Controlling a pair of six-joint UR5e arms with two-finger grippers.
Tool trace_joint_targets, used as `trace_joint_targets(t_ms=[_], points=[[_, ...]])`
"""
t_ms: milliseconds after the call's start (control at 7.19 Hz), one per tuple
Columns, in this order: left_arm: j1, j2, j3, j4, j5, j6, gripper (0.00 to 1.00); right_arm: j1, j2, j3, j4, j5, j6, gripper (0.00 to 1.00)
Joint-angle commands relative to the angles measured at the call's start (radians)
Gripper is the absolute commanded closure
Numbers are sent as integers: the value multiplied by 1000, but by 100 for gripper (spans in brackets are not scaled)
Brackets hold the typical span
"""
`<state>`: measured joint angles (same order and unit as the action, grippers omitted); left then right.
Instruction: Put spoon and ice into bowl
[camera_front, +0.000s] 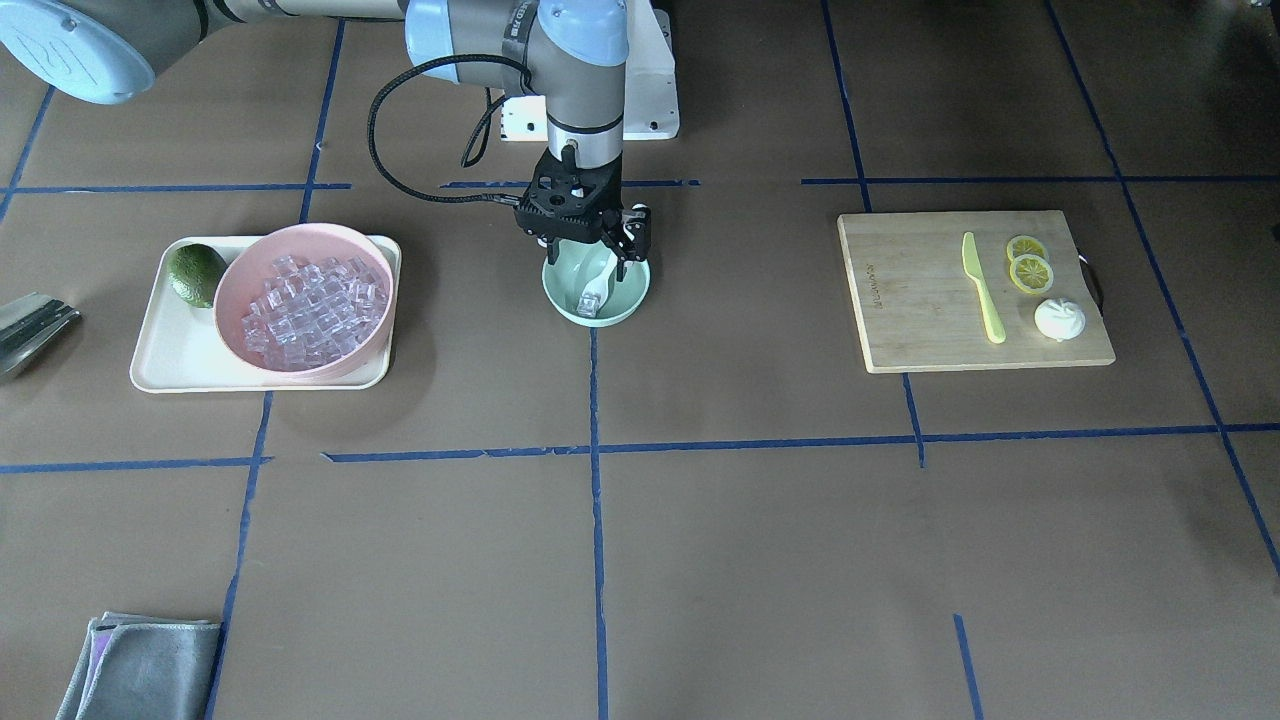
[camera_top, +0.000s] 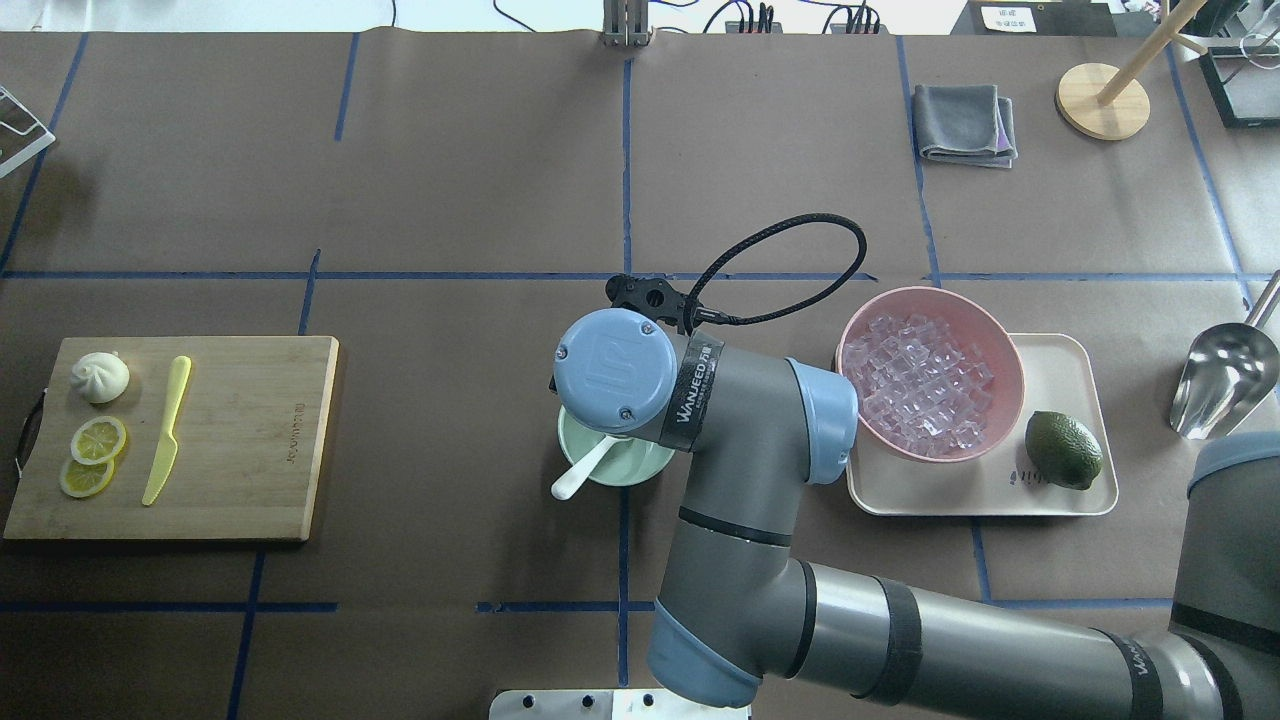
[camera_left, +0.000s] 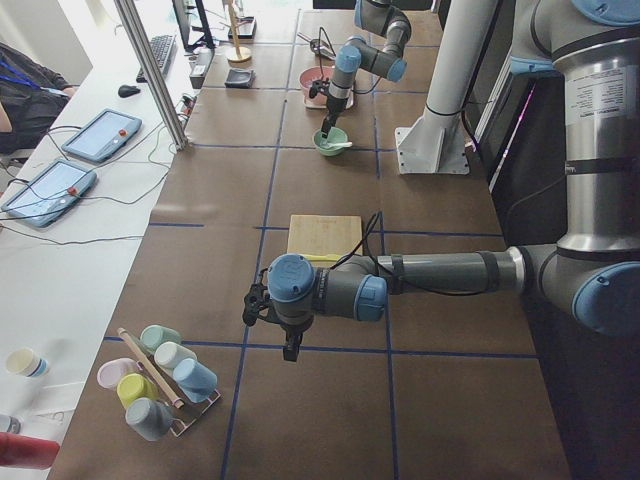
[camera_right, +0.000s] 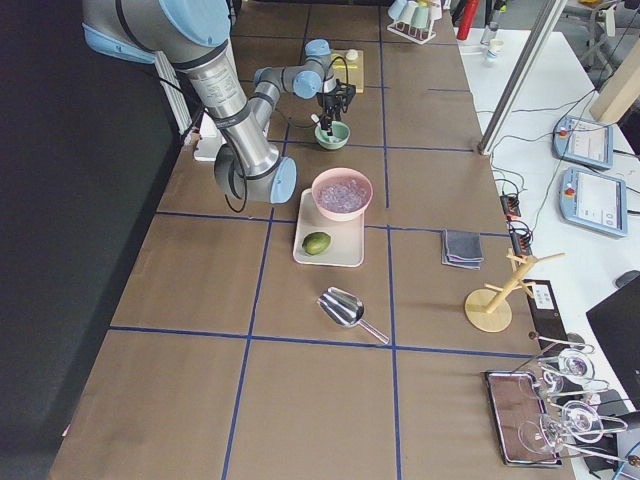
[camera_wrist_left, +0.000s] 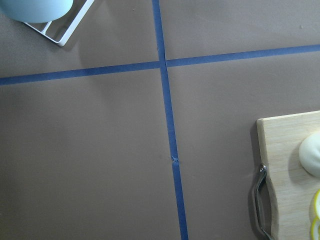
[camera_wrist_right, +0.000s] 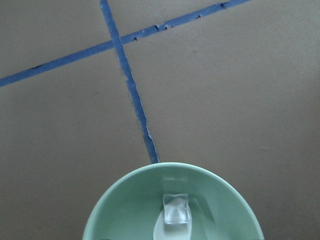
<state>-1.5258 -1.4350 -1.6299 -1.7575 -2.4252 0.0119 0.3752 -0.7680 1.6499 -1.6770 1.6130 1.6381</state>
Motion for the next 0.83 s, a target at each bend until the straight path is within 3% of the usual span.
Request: trace_joint_targets(t_ms=[0, 278, 695], points=[[1, -1, -4, 3, 0, -1, 0, 59, 0, 13, -7, 39, -72, 1], [3, -1, -7, 18, 5, -1, 0, 205, -54, 24, -3, 204, -295, 1], [13, -24, -24, 192, 6, 107, 0, 388, -134, 48, -3, 362, -568, 1]])
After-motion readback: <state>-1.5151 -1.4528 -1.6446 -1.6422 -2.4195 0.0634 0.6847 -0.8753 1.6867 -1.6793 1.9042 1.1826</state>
